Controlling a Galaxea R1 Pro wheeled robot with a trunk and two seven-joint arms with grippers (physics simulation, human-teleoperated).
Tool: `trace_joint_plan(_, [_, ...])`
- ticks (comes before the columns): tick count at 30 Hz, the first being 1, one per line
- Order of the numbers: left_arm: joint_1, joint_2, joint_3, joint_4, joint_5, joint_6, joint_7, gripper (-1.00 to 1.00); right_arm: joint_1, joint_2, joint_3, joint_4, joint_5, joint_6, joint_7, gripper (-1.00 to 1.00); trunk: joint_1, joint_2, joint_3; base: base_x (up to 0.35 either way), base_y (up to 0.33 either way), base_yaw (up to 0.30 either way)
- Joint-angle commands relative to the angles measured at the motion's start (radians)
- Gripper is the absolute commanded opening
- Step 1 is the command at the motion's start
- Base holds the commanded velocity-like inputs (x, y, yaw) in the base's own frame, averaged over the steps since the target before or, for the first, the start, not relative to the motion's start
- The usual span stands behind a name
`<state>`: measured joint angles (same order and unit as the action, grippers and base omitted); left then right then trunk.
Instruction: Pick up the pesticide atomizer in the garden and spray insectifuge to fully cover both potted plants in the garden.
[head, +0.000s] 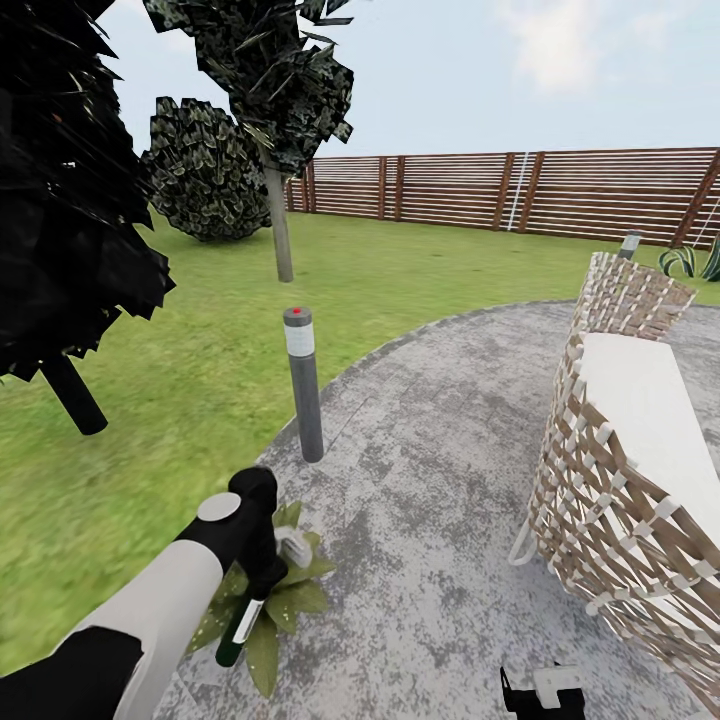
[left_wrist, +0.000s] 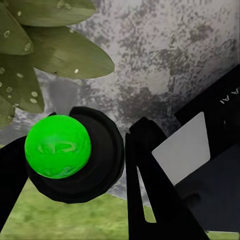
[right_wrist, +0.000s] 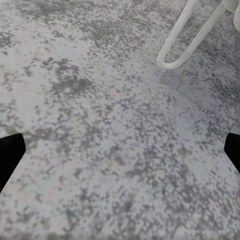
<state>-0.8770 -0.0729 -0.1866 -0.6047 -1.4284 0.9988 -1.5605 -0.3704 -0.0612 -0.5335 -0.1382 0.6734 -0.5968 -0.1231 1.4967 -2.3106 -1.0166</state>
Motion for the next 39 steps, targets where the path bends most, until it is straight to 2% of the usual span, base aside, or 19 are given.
trace_joint_plan(1, [0.002,0.000,-0.002,0.001,-0.009,0.011,-0.010,-1.00,-0.001,0.000,-0.004,0.002,0.011,-0.003,-0.007,1.00,0.000,0.000,-0.001,0.000,0.000,0.000])
trace_joint_plan(9, [0.005,0.005,0.004,0.027,-0.006,0.011,-0.010,-1.00,-0.001,0.000,-0.004,0.002,0.011,-0.003,-0.007,1.00,0.000,0.000,-0.001,0.000,0.000,0.000])
trace_joint_plan(12, [0.004,0.002,0.044,0.023,-0.007,0.011,-0.010,-1.00,-0.001,0.000,-0.003,0.002,0.011,-0.003,-0.007,1.00,0.000,0.000,-0.001,0.000,0.000,0.000])
trace_joint_plan(15, [0.004,0.001,0.063,0.023,-0.006,0.011,-0.010,-1.00,-0.001,0.000,-0.003,0.002,0.011,-0.003,-0.007,1.00,0.000,0.000,-0.001,-0.042,0.018,0.000])
trace_joint_plan(23, [0.004,0.001,0.073,0.022,-0.008,0.011,-0.010,-1.00,-0.001,0.000,-0.004,0.002,0.010,-0.003,-0.007,1.00,0.000,0.000,-0.001,-0.271,0.112,-0.141])
trace_joint_plan(29, [0.004,-0.001,0.079,0.021,-0.006,0.012,-0.010,-1.00,-0.001,0.000,-0.004,0.002,0.011,-0.003,-0.007,1.00,0.000,0.000,-0.001,-0.055,0.026,-0.087])
trace_joint_plan(30, [0.004,-0.003,0.089,0.020,-0.005,0.013,-0.003,-1.00,-0.001,0.000,-0.004,0.002,0.010,-0.003,-0.007,1.00,0.000,0.000,-0.001,-0.004,0.002,-0.007])
trace_joint_plan(31, [0.004,-0.013,0.116,0.019,-0.005,0.013,0.034,-1.00,-0.001,0.000,-0.003,0.002,0.010,-0.003,-0.007,1.00,0.000,0.000,-0.001,-0.002,0.001,-0.004])
trace_joint_plan(32, [0.003,-0.030,0.176,0.019,-0.005,0.015,0.090,-1.00,-0.001,0.000,-0.004,0.002,0.011,-0.003,-0.007,1.00,0.000,0.000,-0.001,-0.001,0.000,-0.001])
trace_joint_plan(34, [0.002,-0.041,0.249,0.020,-0.005,0.016,0.207,-1.00,-0.001,0.000,-0.004,0.002,0.011,-0.003,-0.007,1.00,0.000,0.000,-0.001,0.000,0.000,0.000])
trace_joint_plan(35, [0.002,-0.042,0.262,0.022,-0.004,0.017,0.232,-1.00,-0.001,0.001,-0.004,0.002,0.011,-0.003,-0.007,1.00,0.000,0.000,-0.001,0.000,0.000,0.000])
trace_joint_plan(39, [0.003,-0.038,0.284,0.029,-0.004,0.017,0.258,-1.00,-0.001,0.001,-0.003,0.002,0.011,-0.003,-0.007,1.00,0.000,0.000,-0.001,0.000,0.000,0.000])
